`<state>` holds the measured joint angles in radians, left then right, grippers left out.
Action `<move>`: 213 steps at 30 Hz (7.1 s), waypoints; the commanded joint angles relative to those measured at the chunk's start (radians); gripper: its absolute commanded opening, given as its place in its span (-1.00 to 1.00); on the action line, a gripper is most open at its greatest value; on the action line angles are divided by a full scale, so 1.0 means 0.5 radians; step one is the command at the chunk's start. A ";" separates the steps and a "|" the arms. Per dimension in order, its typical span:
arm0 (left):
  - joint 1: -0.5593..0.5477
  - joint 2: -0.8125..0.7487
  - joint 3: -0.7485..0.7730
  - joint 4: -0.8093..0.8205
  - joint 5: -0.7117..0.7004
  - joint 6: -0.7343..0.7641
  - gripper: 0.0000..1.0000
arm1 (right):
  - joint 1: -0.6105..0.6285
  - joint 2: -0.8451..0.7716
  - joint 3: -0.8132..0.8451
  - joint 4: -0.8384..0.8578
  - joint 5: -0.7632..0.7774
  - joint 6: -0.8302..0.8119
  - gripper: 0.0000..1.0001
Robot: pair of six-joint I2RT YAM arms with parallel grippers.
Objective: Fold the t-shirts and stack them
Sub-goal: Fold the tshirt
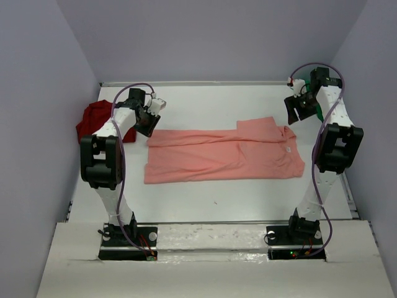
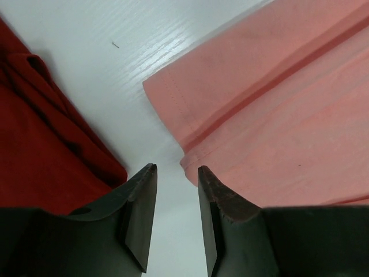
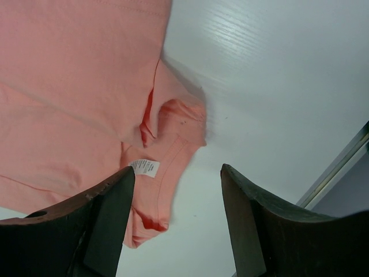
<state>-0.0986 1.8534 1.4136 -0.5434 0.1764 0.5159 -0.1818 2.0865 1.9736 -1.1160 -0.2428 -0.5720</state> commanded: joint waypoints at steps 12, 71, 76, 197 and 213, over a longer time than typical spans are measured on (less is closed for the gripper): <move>0.237 -0.215 -0.133 0.277 -0.034 -0.170 -0.13 | 0.155 0.404 0.578 0.045 -0.103 0.236 0.18; 0.547 -0.556 -0.661 0.752 0.067 -0.323 -0.13 | 0.584 0.708 0.361 0.385 0.234 0.300 -0.70; 0.544 -0.562 -0.658 0.752 0.092 -0.323 -0.13 | 0.584 0.653 0.247 0.397 0.252 0.276 -0.89; 0.547 -0.654 -0.667 0.660 0.359 -0.296 -0.09 | 0.999 -0.295 -1.091 0.088 0.087 0.325 -0.18; 0.544 -0.676 -0.658 0.651 0.383 -0.296 -0.08 | 1.075 -0.464 -1.131 -0.247 -0.345 0.242 -0.14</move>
<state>0.1703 1.5600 1.0775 -0.2150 0.3424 0.3580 0.3382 1.9278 1.4170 -1.1492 -0.3237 -0.4259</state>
